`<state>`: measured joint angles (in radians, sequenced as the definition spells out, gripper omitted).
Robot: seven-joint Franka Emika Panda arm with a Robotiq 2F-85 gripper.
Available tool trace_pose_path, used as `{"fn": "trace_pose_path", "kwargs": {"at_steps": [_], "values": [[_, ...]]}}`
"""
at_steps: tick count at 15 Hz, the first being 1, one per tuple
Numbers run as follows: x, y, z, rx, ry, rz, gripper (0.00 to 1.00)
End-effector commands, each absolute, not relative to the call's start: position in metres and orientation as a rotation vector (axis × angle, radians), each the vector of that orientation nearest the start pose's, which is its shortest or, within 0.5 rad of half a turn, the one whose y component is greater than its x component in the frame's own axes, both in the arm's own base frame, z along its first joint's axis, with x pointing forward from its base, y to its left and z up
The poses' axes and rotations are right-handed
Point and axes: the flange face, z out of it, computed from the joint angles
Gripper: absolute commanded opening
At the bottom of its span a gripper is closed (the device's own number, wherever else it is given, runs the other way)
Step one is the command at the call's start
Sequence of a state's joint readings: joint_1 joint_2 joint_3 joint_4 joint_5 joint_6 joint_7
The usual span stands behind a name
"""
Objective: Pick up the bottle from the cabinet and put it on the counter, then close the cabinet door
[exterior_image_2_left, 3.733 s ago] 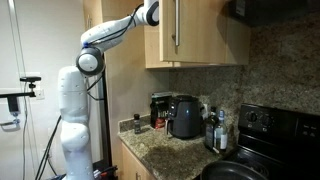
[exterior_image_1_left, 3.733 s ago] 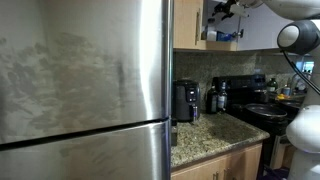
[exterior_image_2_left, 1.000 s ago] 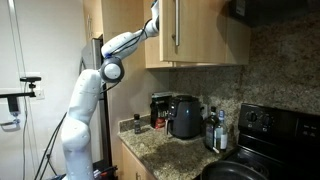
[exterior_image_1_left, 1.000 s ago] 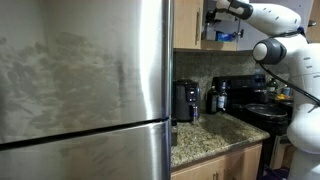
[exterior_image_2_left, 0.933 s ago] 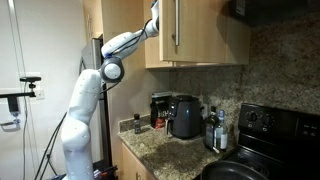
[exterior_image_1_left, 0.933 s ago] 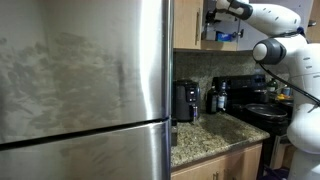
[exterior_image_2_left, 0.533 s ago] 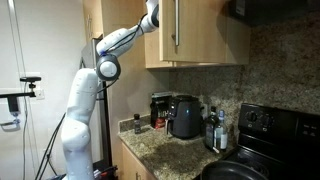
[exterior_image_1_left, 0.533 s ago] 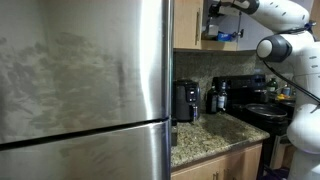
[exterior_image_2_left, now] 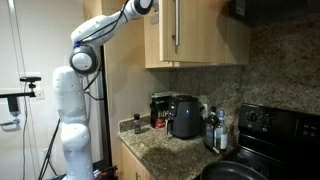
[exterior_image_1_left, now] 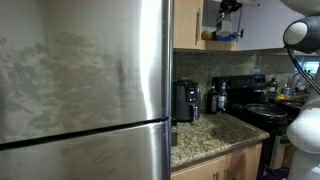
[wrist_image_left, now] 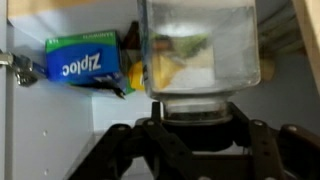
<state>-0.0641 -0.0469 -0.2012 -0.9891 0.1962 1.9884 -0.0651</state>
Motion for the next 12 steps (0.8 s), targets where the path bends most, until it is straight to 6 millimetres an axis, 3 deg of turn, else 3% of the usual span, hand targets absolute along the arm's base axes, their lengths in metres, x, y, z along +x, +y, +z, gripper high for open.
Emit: {"fn": "trace_pose_path", "kwargs": {"at_steps": [1, 7, 12], "values": [[0.411, -0.126, 0.934, -2.743, 0.113, -1.354, 0.38], [0.373, -0.134, 0.857, -2.843, -0.108, -1.091, 0.38], [0.380, -0.146, 0.764, -2.811, -0.156, -0.977, 0.38]]}}
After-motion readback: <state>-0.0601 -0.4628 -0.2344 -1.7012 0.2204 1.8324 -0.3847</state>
